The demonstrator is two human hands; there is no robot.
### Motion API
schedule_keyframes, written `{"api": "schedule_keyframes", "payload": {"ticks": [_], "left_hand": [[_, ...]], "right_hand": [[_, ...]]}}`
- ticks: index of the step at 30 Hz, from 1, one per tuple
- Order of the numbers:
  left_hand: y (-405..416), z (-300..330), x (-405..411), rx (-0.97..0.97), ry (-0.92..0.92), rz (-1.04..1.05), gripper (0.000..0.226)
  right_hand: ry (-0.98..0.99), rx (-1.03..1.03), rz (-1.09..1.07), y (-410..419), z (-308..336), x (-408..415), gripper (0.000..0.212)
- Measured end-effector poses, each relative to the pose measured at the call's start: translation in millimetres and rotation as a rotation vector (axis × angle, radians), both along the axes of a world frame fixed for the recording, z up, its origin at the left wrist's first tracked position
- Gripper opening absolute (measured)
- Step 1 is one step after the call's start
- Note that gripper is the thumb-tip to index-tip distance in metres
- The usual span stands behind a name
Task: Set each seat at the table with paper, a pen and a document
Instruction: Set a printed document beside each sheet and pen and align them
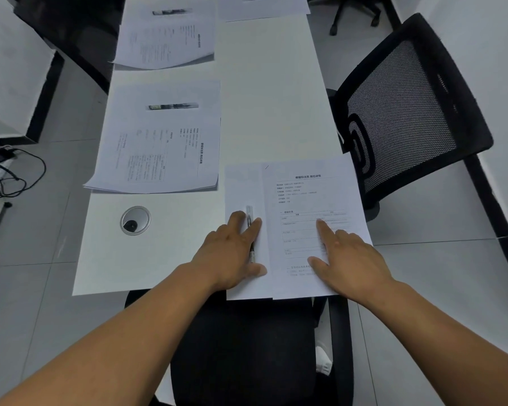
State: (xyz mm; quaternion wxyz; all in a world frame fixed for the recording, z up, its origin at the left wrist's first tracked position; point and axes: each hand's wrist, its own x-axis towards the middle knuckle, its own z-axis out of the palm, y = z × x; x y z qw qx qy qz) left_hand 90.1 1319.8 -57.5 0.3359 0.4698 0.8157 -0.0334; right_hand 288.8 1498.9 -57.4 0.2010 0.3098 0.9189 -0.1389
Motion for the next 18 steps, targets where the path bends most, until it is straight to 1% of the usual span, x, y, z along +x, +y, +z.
{"api": "schedule_keyframes", "payload": {"ticks": [3,7,13,18], "left_hand": [[-1.3,3.2,0.5,0.018,-0.015,0.014,0.111],[-7.2,14.4,3.3,0.038,-0.024,0.04,0.109],[-22.1,42.7,10.0,0.062,-0.019,0.059,0.105],[-41.1,69.6,17.0,0.103,0.023,0.042,0.102]], "right_hand": [[-0.003,0.009,0.006,-1.2,6.2,0.7,0.084],[0.005,0.021,0.0,-5.5,18.1,0.7,0.083],[0.026,0.045,-0.001,-20.6,48.8,2.1,0.084],[0.039,0.056,0.015,-42.6,77.9,3.9,0.083]]}}
